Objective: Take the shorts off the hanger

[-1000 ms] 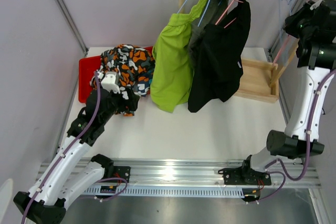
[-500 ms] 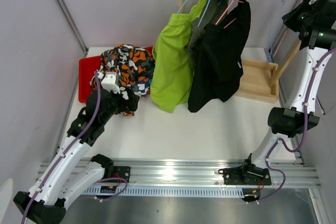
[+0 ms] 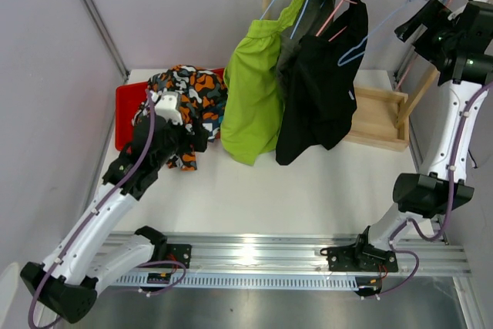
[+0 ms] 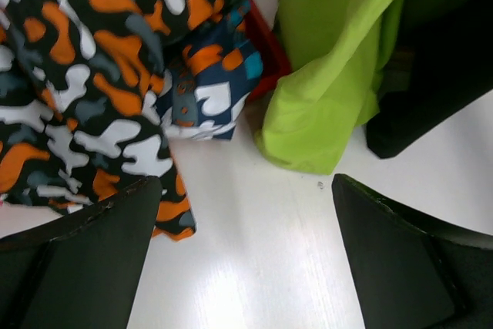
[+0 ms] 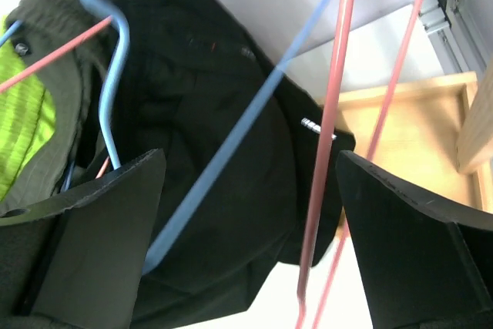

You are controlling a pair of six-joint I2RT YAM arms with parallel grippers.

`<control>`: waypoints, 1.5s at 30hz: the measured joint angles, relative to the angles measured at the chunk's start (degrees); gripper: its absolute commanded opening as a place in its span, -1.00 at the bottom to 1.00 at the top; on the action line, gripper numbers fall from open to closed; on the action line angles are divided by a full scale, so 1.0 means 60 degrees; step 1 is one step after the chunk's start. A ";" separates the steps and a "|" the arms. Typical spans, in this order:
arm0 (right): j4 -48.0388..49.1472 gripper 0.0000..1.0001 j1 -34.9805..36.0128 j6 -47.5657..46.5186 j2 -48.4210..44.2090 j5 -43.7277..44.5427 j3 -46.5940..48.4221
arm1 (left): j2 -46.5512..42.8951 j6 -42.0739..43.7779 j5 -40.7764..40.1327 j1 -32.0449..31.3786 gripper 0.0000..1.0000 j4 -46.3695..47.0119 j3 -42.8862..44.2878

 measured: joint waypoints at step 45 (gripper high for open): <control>0.2670 0.31 0.5359 -0.0590 0.0503 0.3832 0.0117 | 0.0790 0.0882 -0.0266 -0.0586 0.99 0.0681 0.0623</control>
